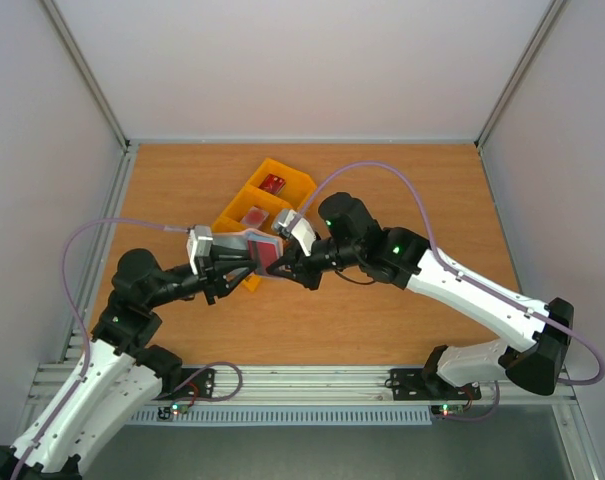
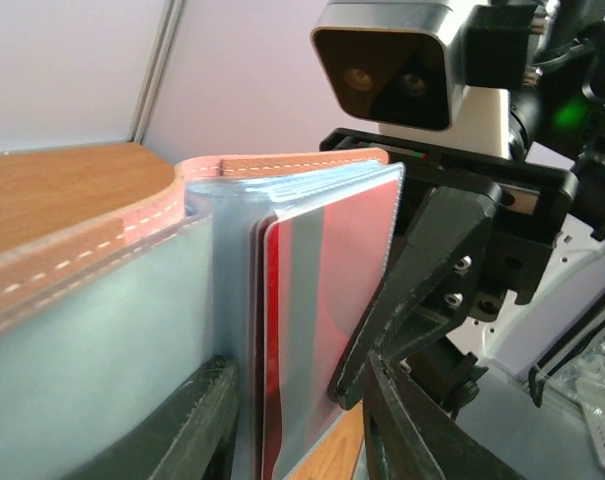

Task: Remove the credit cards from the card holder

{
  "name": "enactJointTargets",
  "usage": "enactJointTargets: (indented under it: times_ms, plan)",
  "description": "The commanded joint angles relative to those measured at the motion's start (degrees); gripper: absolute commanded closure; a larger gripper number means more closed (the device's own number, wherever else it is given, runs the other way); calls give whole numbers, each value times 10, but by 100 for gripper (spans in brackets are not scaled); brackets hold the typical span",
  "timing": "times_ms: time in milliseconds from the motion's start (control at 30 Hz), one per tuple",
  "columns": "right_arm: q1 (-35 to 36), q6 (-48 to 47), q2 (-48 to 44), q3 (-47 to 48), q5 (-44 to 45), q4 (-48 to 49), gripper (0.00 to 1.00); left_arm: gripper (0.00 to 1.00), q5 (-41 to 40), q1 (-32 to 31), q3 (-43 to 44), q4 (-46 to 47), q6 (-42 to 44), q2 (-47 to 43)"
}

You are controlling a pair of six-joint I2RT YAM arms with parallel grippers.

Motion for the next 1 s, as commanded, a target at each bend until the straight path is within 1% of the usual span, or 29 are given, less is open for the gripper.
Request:
enactJointTargets:
  times_ms: [0, 33, 167, 200, 267, 367, 400, 467, 533, 667, 800, 867, 967]
  plan:
    - [33, -14, 47, 15, -93, 113, 98, 74, 91, -30, 9, 104, -6, 15]
    - [33, -18, 47, 13, -105, 113, 98, 81, 88, -30, 9, 96, 4, 14]
    - [32, -29, 47, 14, -102, 102, 98, 97, 107, -30, 8, 93, 18, 14]
    - [32, -32, 46, 14, -99, 97, 97, 99, 112, -30, 7, 92, 17, 15]
    - [25, -30, 41, 7, -110, 100, 96, 100, 111, -30, 7, 77, 21, 12]
    - [4, -15, 20, -22, -137, 125, 90, 100, 101, -30, 10, 45, 25, 5]
    - [-4, -8, 9, -35, -149, 134, 86, 100, 98, -30, 11, 35, 25, 2]
    - [-22, 3, -12, -60, -178, 148, 76, 100, 92, -29, 11, 25, 29, -3]
    - [-35, 11, -26, -75, -201, 152, 70, 100, 88, -29, 10, 6, 30, -6]
    - [-39, 2, -37, -81, -207, 122, 67, 100, 90, -28, 9, 13, 27, -4]
    - [-52, -1, -58, -96, -219, 110, 62, 100, 89, -25, 14, -8, 31, -7]
    - [-55, -7, -66, -99, -214, 94, 63, 100, 87, -24, 15, -20, 39, -9]
    - [-57, -17, -73, -97, -215, 65, 67, 100, 85, -23, 15, -25, 43, -11]
